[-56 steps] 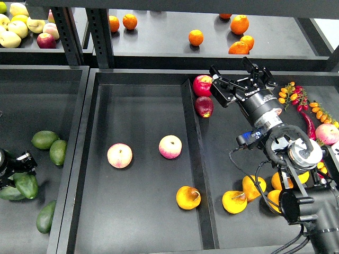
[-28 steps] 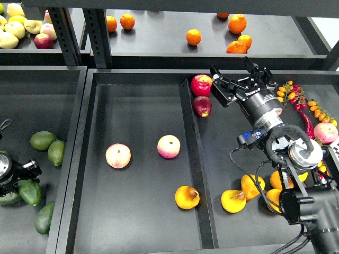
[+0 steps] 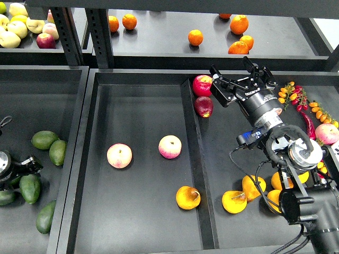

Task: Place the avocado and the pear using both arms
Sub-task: 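Withdraw the left gripper and swing the right gripper toward the middle bin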

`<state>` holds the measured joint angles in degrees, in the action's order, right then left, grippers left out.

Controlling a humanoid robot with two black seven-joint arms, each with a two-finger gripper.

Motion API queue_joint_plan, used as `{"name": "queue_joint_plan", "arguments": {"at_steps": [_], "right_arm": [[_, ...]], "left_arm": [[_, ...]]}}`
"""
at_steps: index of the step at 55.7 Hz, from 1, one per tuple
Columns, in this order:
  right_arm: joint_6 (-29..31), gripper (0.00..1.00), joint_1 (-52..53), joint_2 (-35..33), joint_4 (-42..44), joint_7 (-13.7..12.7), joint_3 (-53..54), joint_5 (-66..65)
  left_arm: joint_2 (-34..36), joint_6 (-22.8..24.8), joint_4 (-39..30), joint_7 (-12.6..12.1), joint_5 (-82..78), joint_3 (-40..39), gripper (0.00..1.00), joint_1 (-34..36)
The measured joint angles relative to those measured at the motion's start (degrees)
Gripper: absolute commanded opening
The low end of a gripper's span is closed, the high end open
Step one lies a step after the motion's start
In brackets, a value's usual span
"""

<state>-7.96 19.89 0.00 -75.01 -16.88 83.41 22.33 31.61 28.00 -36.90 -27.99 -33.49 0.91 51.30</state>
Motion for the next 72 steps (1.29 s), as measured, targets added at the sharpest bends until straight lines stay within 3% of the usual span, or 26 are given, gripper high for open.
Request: {"name": "queue_joint_plan", "arguments": {"at_steps": [8, 23, 36, 45, 53, 60, 72], "right_arm": [[0.0, 1.0, -0.2, 0.0, 0.0, 0.0, 0.0, 0.0], [0.1, 1.0, -3.3, 0.0, 0.1, -0.6, -0.7, 0.1], [0.1, 1.0, -5.5, 0.0, 0.1, -1.7, -0.9, 0.1], [0.1, 1.0, -7.4, 0.0, 0.1, -2.0, -0.9, 0.0], [0.2, 1.0, -9.3, -1.4, 0.0, -4.3, -0.9, 0.1], [0.3, 1.0, -11.0, -4.2, -0.1, -6.4, -0.8, 0.1], [0.4, 1.0, -12.9, -9.1, -0.1, -7.6, -0.7, 0.3]], "left_arm": [[1.3, 0.0, -0.4, 0.0, 0.3, -3.0, 0.98, 0.7], [3.2, 0.0, -2.9, 0.0, 6.8, -24.9, 0.98, 0.3], [3.4, 0.0, -8.5, 0.0, 15.1, -35.0, 0.98, -2.2], [3.2, 0.0, -14.1, 0.0, 18.5, -46.0, 0.98, -9.2], [1.3, 0.0, -18.4, 0.0, 21.3, -56.6, 0.98, -17.5], [-3.8, 0.0, -21.1, 0.0, 23.5, -67.0, 0.98, -26.3], [-15.5, 0.0, -25.7, 0.0, 24.2, -82.3, 0.98, -38.3]]}}
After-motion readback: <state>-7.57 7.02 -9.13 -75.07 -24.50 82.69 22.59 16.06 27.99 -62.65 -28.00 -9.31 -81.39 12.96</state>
